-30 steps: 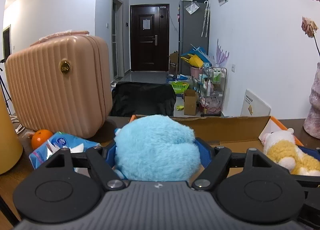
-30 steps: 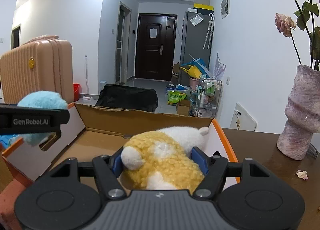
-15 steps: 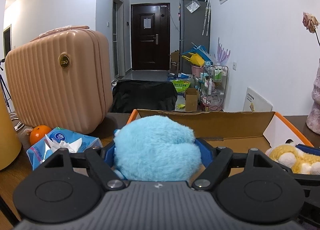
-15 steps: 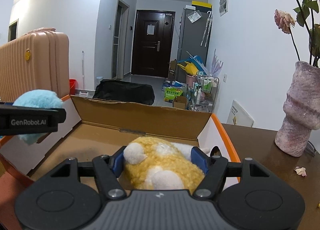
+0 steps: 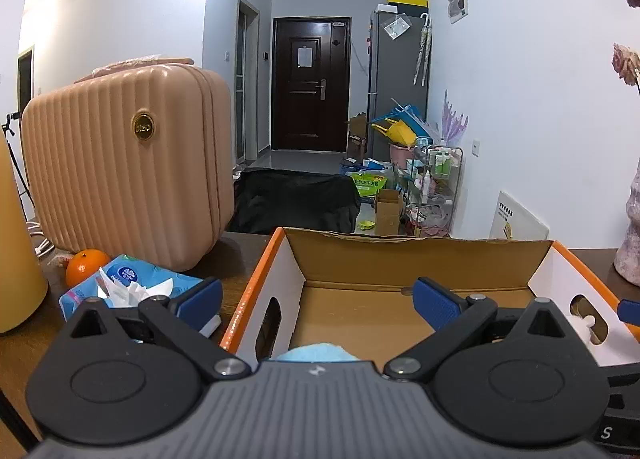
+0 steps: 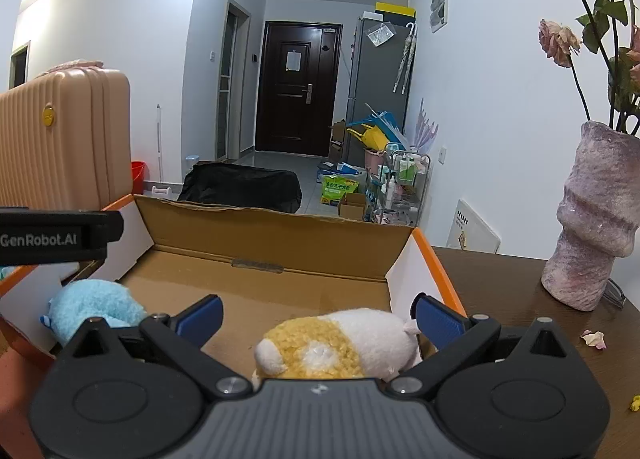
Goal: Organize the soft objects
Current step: 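Open both tools to drop the plushes into the box, then withdraw both tools from the box back toward the table items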
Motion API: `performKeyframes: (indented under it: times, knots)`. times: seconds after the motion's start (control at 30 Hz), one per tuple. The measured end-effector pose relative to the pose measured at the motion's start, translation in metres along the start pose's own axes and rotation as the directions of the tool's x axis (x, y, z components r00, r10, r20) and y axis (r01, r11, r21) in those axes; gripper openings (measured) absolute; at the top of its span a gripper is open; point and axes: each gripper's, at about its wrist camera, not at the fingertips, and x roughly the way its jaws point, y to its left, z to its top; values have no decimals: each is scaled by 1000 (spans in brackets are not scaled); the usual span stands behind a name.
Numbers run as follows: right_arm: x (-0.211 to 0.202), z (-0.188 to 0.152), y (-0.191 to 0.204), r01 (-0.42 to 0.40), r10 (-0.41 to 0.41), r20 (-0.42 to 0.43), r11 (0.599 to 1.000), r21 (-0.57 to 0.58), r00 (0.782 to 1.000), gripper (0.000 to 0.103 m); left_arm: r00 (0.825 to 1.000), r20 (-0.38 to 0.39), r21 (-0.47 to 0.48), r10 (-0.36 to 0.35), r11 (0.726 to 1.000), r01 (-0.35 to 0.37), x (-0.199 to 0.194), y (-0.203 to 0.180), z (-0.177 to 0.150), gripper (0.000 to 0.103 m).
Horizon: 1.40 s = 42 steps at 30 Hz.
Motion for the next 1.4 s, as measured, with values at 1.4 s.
performKeyframes:
  times: [1.4]
  knots:
    - [-126, -26, -15, -17, 10, 136, 999, 48, 991, 103, 994, 109, -38, -2, 999, 6, -122, 42, -4, 103]
